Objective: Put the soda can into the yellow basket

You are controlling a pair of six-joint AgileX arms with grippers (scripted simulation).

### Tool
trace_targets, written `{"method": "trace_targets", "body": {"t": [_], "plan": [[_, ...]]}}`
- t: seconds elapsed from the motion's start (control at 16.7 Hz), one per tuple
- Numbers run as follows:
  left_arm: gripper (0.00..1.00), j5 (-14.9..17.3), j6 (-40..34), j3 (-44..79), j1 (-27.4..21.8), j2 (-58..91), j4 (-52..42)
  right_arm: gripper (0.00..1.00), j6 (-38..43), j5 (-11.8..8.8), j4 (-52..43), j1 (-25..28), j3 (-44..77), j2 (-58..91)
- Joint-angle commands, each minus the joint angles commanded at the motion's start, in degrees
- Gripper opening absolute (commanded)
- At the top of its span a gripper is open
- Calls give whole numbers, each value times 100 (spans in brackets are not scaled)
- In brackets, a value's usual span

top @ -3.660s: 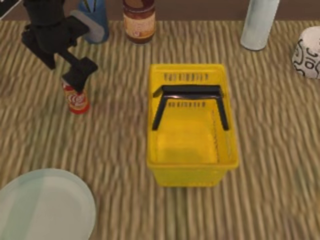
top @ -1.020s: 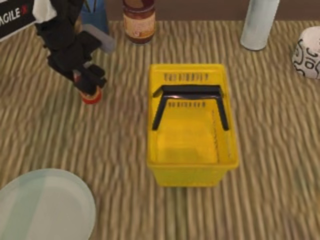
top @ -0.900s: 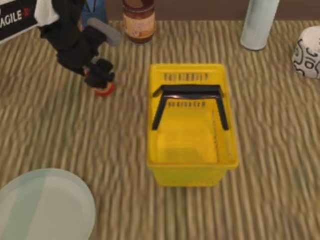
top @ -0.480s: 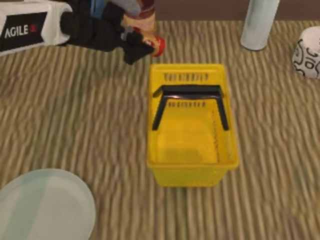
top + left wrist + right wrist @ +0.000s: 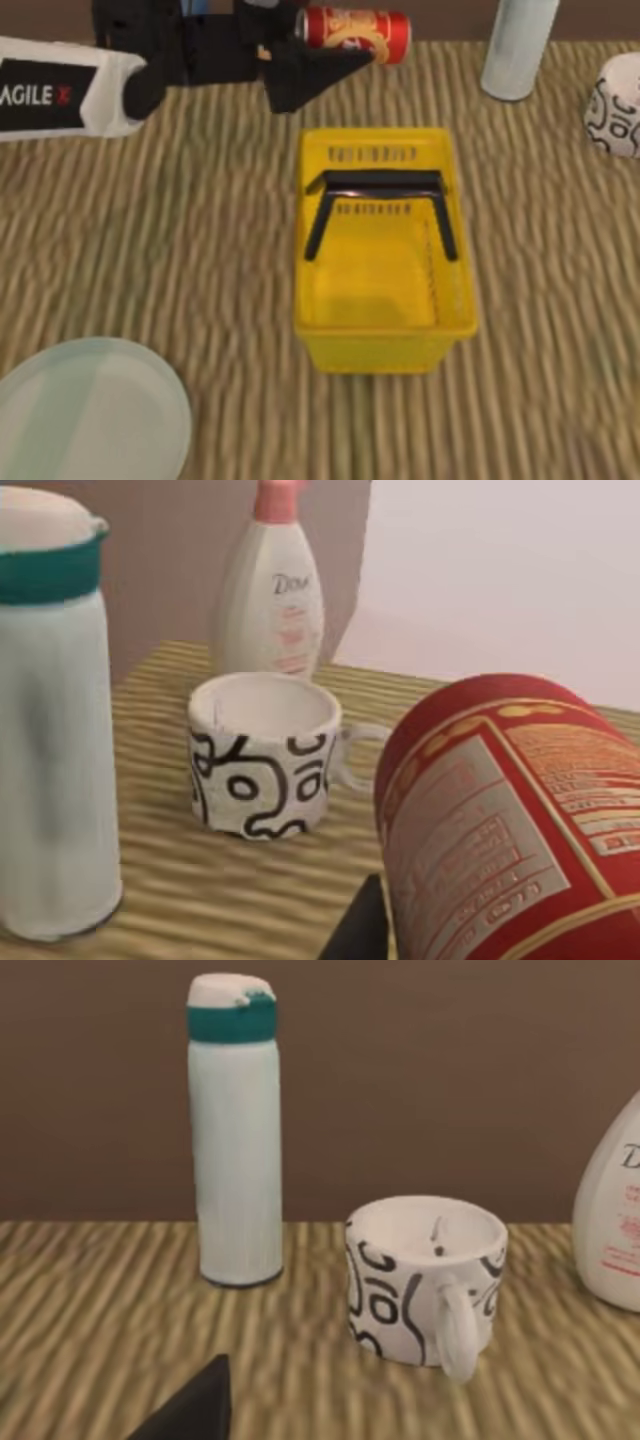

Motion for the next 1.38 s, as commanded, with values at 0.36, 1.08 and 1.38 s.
{"method": "trace_targets", "body": {"t": [0.36, 1.08, 1.38], "plan": [[0, 844, -352, -452, -72, -351, 1074, 100, 0, 0, 0, 0, 0, 0], [0, 854, -370, -788, 53, 687, 2518, 100, 0, 0, 0, 0, 0, 0], [0, 853, -379, -922, 78, 993, 2913, 100, 0, 0, 0, 0, 0, 0]]}}
